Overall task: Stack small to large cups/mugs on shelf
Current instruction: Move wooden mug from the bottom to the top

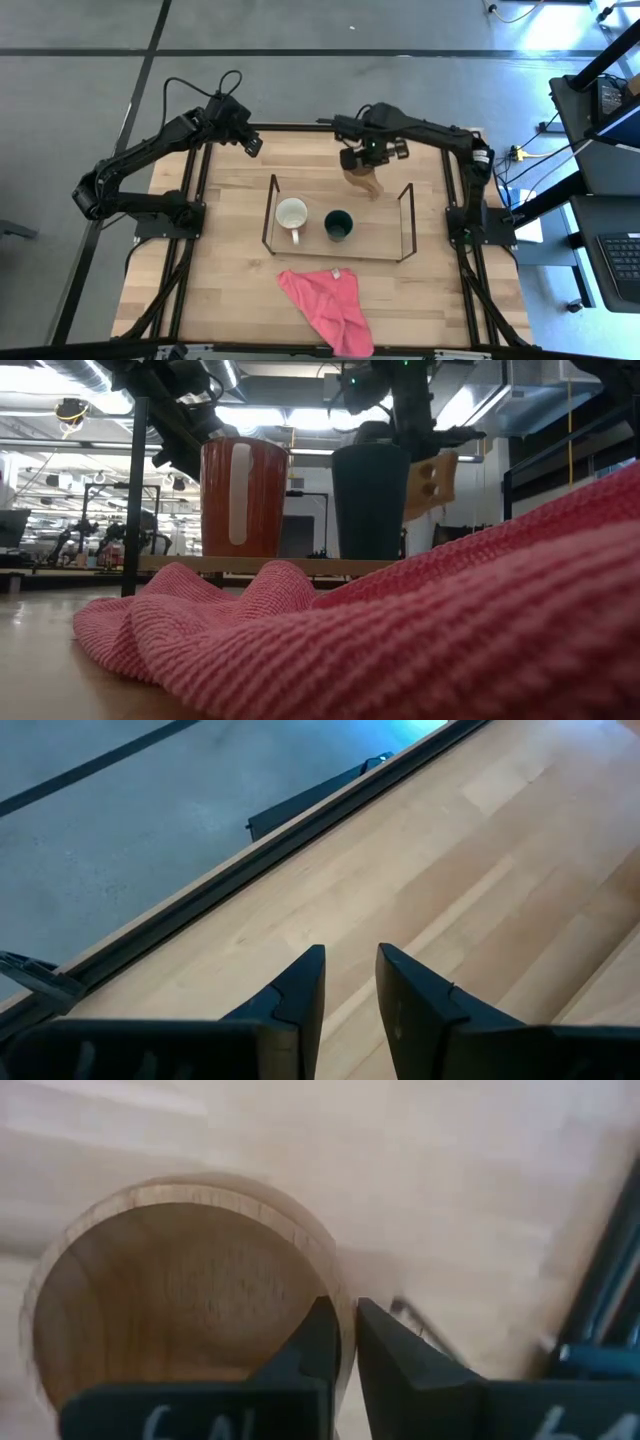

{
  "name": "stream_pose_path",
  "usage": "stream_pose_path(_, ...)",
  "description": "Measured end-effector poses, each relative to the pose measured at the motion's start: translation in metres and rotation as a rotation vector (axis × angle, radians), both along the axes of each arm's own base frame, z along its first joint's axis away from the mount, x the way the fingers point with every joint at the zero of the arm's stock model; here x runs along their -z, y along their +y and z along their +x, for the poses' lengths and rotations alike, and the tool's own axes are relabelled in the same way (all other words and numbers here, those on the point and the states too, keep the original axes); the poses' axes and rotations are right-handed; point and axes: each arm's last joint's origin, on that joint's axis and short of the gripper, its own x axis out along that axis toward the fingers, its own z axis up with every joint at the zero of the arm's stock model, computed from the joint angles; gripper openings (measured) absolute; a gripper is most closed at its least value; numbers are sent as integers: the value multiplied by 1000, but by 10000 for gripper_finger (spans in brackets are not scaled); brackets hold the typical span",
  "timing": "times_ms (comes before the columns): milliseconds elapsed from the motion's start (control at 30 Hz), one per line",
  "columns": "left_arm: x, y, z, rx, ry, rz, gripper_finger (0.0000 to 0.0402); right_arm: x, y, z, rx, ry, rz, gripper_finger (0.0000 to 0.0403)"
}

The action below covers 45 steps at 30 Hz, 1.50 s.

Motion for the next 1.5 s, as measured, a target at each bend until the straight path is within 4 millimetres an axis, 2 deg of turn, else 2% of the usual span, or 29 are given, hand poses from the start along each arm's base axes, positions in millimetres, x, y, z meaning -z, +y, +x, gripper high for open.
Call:
stream_pose_path(200,-2,1,1,0,-21,20,86,0,37,11,83,-11,-13,26)
stream_pose_path(467,-2,1,1,-1,-22,22,86,0,74,18,212,-30,-139,27)
stream_pose_path(600,-2,2,2,0,-24,24,86,-1,85,19,232,-44,-230,28)
stream_pose_path(800,-2,1,1,0,-19,19,86,-1,83,19,199,-40,-274,28)
stream_pose_path(933,-1,0,1,-23,-37,-23,86,-2,74,18,167,-25,-295,28)
stream_pose_path(1067,0,-1,1,8,-60,-60,86,0,52,15,159,3,-307,28)
stream_pose_path(1267,1,-3,1,43,-67,-96,86,0,4,4,127,51,-292,28)
stream_pose_path(1500,0,-3,2,43,-75,-87,86,1,-52,-11,109,5,-246,30)
